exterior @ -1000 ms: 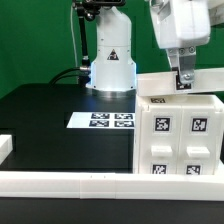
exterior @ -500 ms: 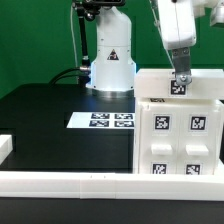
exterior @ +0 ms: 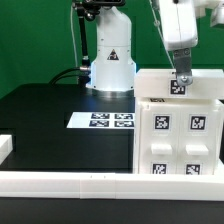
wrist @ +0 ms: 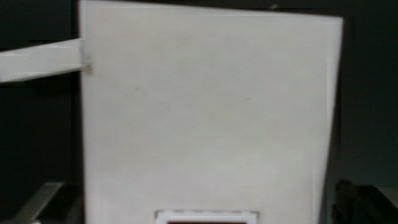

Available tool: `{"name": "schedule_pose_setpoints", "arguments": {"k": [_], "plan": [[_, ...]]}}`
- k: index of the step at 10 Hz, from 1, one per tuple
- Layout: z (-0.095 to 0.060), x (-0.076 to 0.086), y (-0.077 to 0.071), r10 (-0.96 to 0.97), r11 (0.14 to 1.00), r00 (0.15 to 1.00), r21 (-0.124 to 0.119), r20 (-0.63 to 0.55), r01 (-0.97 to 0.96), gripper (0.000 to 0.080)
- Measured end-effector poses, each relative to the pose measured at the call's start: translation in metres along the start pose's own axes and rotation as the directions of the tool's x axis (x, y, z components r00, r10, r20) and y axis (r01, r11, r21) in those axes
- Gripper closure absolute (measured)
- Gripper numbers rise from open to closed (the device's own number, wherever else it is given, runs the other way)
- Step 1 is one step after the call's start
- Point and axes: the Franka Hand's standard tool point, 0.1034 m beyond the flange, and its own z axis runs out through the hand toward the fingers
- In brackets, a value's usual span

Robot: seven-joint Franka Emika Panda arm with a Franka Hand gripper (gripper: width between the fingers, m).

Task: Assemble cabinet

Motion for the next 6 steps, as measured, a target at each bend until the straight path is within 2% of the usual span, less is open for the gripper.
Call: {"name": "schedule_pose_setpoints", "arguments": {"k": [1,3,6], "plan": [[-0.0052,-0.0032,0.0001,-0.019,1.000,1.000,-0.012,0.007,0.019,0.0150],[-0.0077,-0.0089,0.0045,-0.244,0.968,0.970,-0.060,0.018,0.245,0.0150],[-0.0069,-0.0080,0.0042,-0.450,0.891,0.892,-0.055,0.030,0.451,0.0150]]}}
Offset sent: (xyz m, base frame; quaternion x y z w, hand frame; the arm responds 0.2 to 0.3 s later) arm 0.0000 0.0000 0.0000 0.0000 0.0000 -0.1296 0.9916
